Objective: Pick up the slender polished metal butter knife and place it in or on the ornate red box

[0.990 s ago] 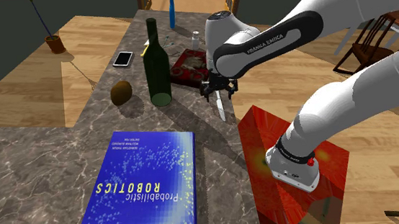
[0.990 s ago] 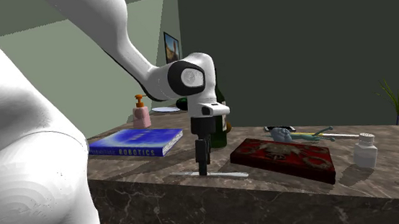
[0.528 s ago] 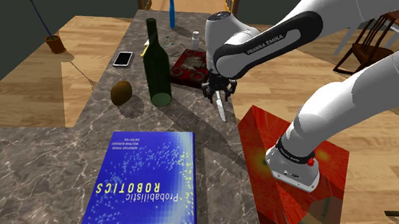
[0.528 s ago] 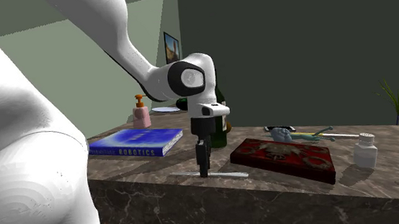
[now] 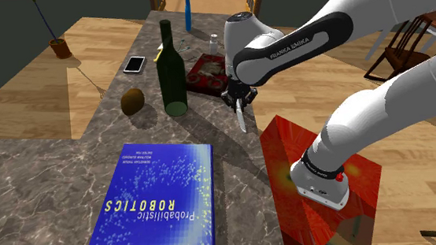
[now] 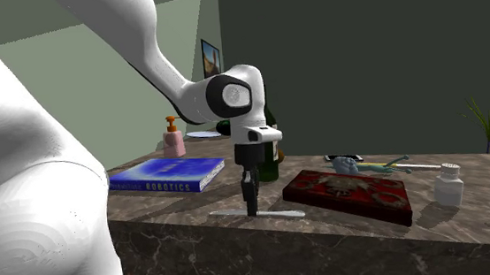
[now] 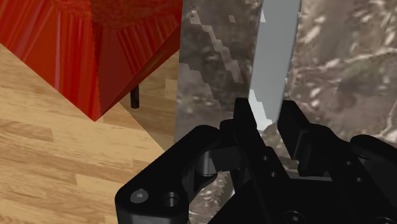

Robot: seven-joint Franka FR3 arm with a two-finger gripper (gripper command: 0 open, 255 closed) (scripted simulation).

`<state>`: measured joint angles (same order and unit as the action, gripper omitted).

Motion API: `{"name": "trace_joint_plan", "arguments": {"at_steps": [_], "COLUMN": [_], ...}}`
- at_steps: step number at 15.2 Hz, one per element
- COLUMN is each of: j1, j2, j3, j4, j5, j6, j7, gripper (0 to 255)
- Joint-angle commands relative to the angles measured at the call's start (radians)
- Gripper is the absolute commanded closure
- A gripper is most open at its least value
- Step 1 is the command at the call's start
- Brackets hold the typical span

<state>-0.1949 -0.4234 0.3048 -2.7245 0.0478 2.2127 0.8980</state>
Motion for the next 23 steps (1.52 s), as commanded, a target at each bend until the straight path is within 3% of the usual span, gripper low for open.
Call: {"name": "trace_joint_plan", "arguments": {"at_steps": [1, 23], "j1": [0.0, 0.008], "j2": [0.001, -0.155], "j3": [0.0, -0.046], "j4": [-0.002, 0.193], "j5": [0.0, 0.004], "j6": [-0.001, -0.35], "j7": [0.0, -0.04], "gripper": [255, 255]}}
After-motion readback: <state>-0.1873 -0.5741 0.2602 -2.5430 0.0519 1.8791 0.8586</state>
